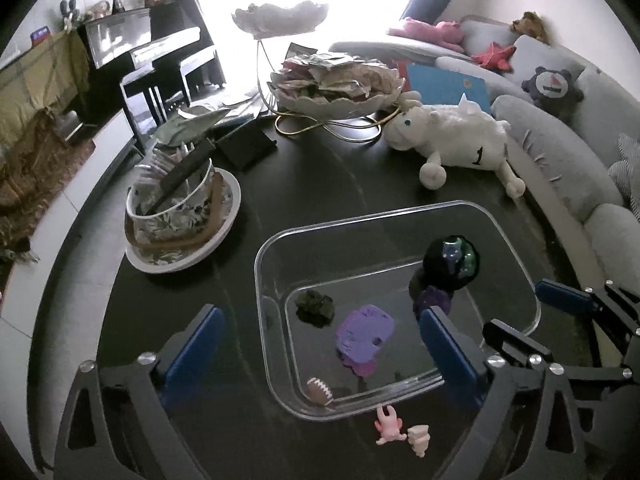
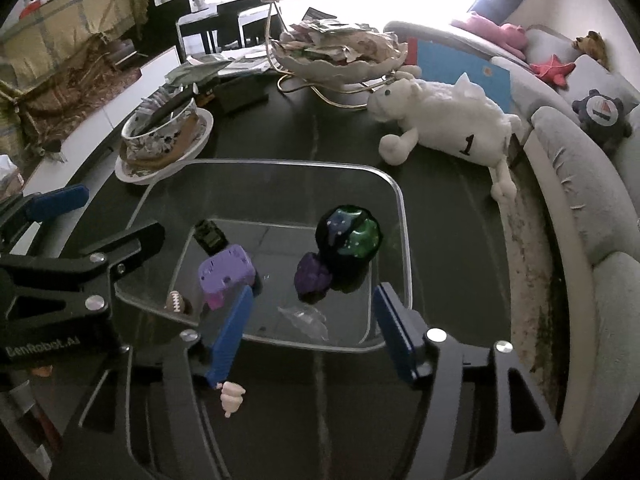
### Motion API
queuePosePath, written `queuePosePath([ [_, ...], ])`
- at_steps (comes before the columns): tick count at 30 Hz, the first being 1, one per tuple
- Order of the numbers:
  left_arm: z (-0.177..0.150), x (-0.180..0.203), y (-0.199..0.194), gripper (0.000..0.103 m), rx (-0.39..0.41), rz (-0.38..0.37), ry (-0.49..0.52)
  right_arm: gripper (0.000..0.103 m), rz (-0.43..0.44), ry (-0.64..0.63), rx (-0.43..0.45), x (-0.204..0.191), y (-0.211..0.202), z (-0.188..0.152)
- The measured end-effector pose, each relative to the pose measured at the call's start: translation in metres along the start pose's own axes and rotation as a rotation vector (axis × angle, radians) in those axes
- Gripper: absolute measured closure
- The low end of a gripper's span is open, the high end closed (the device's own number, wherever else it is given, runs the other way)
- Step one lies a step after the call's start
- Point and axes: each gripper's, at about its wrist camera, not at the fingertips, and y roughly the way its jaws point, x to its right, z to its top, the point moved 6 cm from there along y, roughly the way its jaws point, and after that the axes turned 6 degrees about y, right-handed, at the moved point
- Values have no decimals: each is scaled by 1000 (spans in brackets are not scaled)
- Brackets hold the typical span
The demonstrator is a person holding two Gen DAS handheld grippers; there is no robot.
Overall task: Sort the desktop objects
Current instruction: 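Open left tool to drop dark figure into bin while right tool drops clear piece, then withdraw both open tools from the bin toward the pink bunny and cream figure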
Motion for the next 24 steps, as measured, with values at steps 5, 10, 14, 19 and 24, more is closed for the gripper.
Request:
queuePosePath([
  [5, -8, -7, -13, 1, 25, 39, -6, 16, -11, -7, 30, 0, -10, -6],
  [10, -21, -10, -12, 1, -8, 13, -29, 7, -4, -1, 43, 0, -17, -14],
  [14, -30, -12, -13, 1, -25, -1, -43, 6, 0, 9, 38, 2, -20, -21],
  [19, -36, -9, -20, 1, -16, -1, -29, 5, -5, -1, 30, 2, -21, -29],
  [24, -42, -6, -25, 1, -11, 5, -12, 5, -8, -14, 18, 0, -21, -40],
])
